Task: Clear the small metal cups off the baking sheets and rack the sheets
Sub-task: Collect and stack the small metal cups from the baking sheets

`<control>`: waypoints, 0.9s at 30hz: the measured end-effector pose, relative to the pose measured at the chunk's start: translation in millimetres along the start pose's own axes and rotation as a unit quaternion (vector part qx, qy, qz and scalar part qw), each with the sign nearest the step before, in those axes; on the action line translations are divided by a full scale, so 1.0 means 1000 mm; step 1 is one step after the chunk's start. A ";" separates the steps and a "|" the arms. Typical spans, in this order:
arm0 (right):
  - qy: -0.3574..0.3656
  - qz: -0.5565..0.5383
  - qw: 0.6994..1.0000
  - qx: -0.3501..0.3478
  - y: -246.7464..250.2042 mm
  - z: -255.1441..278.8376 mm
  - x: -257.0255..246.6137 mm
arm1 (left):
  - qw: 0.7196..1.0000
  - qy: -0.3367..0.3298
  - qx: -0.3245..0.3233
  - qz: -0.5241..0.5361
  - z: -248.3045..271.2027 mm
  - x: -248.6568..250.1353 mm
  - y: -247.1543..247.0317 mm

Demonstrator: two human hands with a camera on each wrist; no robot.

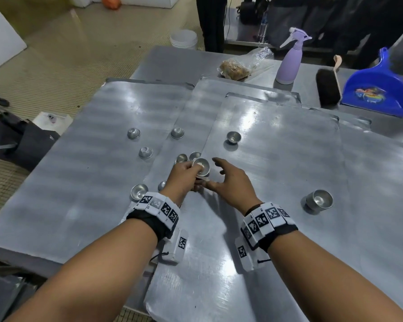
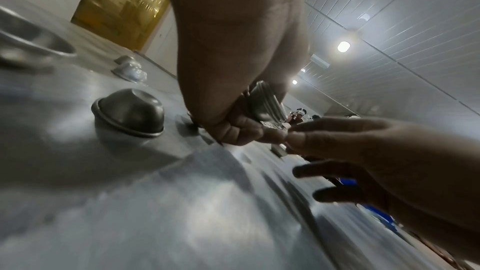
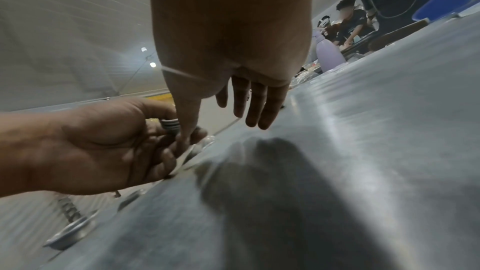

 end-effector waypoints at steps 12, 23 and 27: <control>-0.106 0.080 0.991 0.034 0.039 -0.079 0.048 | 1.000 -0.021 0.006 0.000 -0.020 0.017 0.011; -0.126 0.171 0.977 -0.031 0.038 -0.122 0.054 | 1.000 -0.026 0.010 -0.008 -0.017 0.008 0.030; -0.088 0.173 0.981 -0.022 0.038 -0.111 0.045 | 0.999 -0.025 0.013 -0.023 -0.009 0.008 0.028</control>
Point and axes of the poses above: each hand's wrist, its own z-axis away from the middle knuckle, its own y-axis out of the back of the hand, x = y × z, the point moved 6 cm from there along -z, towards the middle knuckle, and after that the axes turned 3 degrees about z, right-handed, at the moved point
